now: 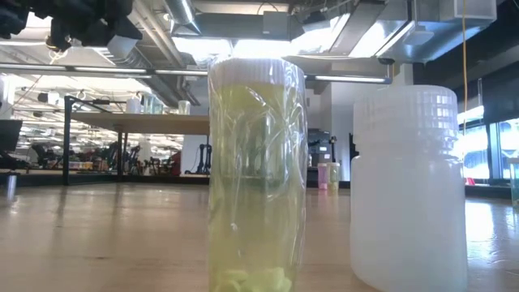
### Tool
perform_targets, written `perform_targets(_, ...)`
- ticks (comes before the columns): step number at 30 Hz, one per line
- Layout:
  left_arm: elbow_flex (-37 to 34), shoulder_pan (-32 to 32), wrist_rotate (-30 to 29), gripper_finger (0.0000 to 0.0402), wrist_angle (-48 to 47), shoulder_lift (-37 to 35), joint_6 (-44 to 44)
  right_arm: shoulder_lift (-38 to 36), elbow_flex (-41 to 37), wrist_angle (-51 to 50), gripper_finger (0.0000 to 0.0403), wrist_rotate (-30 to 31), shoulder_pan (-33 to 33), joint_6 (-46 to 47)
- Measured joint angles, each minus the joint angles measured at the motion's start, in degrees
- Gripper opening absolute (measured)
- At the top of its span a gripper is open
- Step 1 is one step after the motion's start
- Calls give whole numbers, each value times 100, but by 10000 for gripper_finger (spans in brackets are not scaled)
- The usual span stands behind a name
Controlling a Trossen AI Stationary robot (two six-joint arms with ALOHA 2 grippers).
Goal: Pick and place medicine bottles onto shelf by color
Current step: Put the top white pill bottle aligned with the other white pill bottle on the shelf
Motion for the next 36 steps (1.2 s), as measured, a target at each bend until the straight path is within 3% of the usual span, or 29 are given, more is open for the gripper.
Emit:
perform_targets(18,0,179,4,131,24,-212,733,0,0,0,186,-2,0,0)
perform_targets(36,0,843,4,131,19,-644,1247,0,0,37,186,0,-15,0)
